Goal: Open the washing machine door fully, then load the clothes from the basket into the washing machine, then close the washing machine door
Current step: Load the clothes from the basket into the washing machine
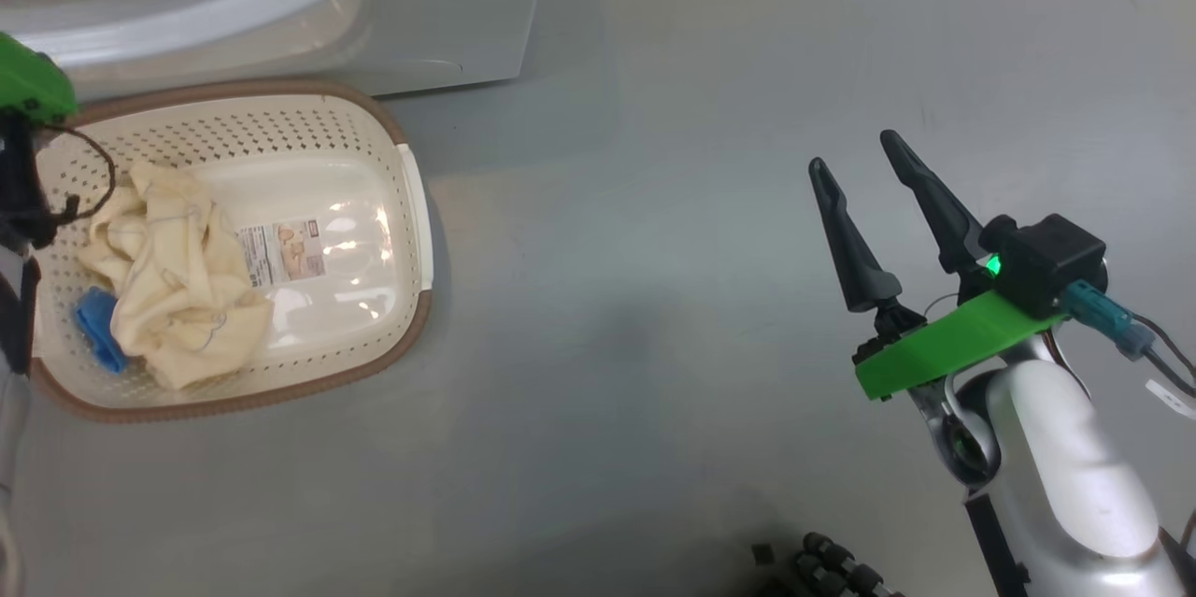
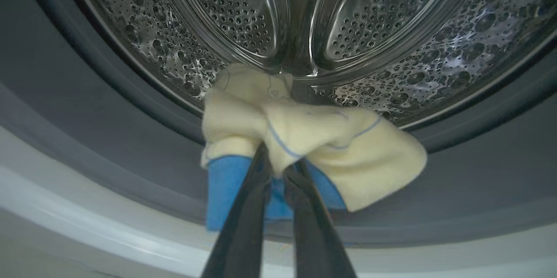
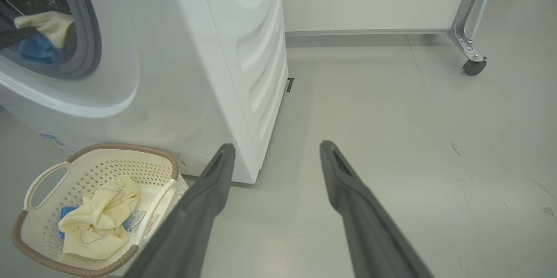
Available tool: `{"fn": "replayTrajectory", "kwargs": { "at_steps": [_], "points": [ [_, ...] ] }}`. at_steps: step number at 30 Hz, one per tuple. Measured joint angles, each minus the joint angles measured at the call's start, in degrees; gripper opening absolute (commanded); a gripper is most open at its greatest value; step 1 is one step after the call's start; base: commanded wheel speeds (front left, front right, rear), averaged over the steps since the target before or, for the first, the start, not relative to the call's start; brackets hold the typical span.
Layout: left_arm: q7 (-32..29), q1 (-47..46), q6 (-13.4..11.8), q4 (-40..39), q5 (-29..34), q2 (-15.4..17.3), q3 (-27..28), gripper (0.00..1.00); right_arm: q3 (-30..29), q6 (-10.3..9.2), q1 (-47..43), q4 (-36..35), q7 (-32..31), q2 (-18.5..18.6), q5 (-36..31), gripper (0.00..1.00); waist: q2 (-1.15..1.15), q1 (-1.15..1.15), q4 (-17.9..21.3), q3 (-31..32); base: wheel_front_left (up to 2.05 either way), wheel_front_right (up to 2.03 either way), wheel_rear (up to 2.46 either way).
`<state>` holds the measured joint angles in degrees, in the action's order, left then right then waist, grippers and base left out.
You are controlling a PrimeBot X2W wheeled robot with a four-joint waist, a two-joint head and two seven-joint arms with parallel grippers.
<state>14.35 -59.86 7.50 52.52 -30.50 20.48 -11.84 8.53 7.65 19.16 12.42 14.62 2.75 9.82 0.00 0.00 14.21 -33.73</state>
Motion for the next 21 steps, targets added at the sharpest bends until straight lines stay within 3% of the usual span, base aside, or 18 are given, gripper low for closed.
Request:
{"fn": "replayTrajectory", "kwargs": {
  "at_steps": [6,10,21],
  "points": [
    [0.0,0.3,-0.3,-7.5,0.6,0.8,0.6,0.0,1.2,0.0,0.0,0.0,0.0,0.0,0.2,1.0,0.0,0.0,0.0,-1.1,0.0,0.0,0.0],
    [-1.7,-0.8,-0.5,-9.9,2.1,3.1,0.3,0.0,1.5,0.0,0.0,-0.2,0.0,0.0,0.4,1.0,0.0,0.0,0.4,-2.7,0.0,0.0,0.0],
    [-13.0,-17.8,-0.5,-12.8,6.9,10.7,-3.4,0.0,2.5,0.0,2.8,-1.8,0.0,0.0,3.5,1.0,0.0,0.01,2.5,-10.2,0.0,0.0,0.0]
  ]
}}
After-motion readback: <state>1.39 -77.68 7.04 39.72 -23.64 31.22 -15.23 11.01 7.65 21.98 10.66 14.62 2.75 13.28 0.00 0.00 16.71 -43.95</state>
